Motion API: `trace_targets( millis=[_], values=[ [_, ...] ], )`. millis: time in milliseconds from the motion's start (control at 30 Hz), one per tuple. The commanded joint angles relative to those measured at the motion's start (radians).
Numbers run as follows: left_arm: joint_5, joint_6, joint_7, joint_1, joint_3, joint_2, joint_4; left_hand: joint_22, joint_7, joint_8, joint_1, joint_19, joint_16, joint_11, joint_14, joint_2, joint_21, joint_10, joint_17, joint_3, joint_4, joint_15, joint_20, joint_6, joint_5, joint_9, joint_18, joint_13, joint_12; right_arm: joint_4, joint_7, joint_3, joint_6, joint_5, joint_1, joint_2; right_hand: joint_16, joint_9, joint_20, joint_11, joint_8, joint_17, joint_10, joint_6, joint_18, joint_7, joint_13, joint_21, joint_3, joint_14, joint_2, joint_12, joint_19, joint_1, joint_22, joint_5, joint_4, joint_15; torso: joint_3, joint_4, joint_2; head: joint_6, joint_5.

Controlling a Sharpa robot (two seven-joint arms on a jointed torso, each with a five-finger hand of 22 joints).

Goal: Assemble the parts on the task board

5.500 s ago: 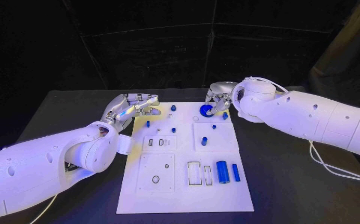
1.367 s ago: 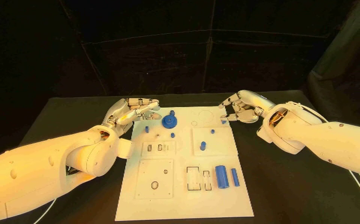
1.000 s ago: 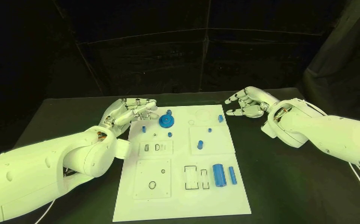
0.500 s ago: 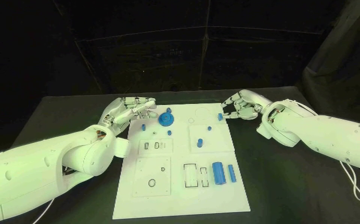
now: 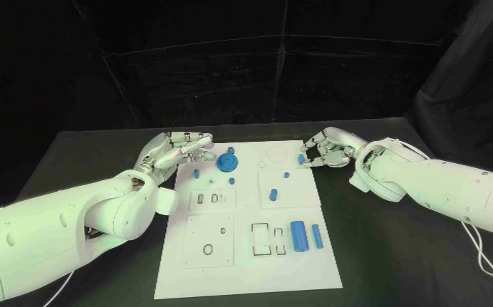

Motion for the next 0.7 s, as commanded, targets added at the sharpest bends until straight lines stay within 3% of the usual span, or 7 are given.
trace_targets(
  millis=[33, 467, 700],
  values=[
    [-0.001, 0.014, 0.002, 0.001, 0.001, 0.001, 0.001, -0.001, -0.002, -0.004, -0.002, 0.001, -0.001, 0.001, -0.005, 0.005, -0.003, -0.001, 0.001, 0.005, -0.001, -0.001, 0.003, -0.005, 0.002, -0.001, 0.013, -0.001, -0.004, -0.009, -0.013, 0.0, 0.015, -0.017, 0.001, 0.007, -0.001, 0.002, 0.006, -0.001, 0.001, 0.074, -0.005, 0.003, 0.003, -0.002, 0.001, -0.003, 0.002, 0.065, 0.007, 0.0, 0.05, 0.006, 0.191, -0.004, -0.005, 0.004, 0.0001, 0.0011, 0.0, -0.001, -0.002],
    [-0.001, 0.014, 0.002, 0.001, 0.001, 0.001, -0.002, -0.002, -0.002, -0.004, -0.003, 0.001, -0.002, 0.001, -0.005, 0.005, -0.004, -0.001, 0.002, 0.006, -0.001, -0.001, 0.004, -0.005, 0.002, -0.001, 0.014, -0.001, -0.004, -0.034, -0.025, 0.0, 0.023, -0.028, -0.007, 0.035, 0.0, 0.005, 0.005, -0.003, 0.009, 0.075, 0.001, 0.021, 0.003, -0.004, 0.007, -0.003, 0.009, 0.066, 0.026, 0.006, 0.052, 0.003, 0.192, -0.011, -0.005, 0.002, 0.0, 0.0002, 0.0, -0.004, -0.002],
    [-0.001, 0.014, 0.002, 0.001, 0.001, 0.001, -0.002, -0.002, -0.002, -0.004, -0.003, 0.001, -0.002, 0.001, -0.005, 0.005, -0.004, -0.001, 0.002, 0.006, -0.001, -0.001, 0.004, -0.005, 0.002, -0.001, 0.014, -0.001, -0.004, -0.042, -0.024, 0.0, 0.028, -0.028, -0.008, 0.045, 0.0, 0.008, 0.001, -0.009, 0.023, 0.078, 0.008, 0.055, 0.002, -0.011, 0.014, -0.002, 0.03, 0.066, 0.05, 0.01, 0.053, 0.009, 0.194, -0.059, -0.013, -0.003, 0.0001, 0.0003, 0.0, -0.004, -0.001]
  ],
)
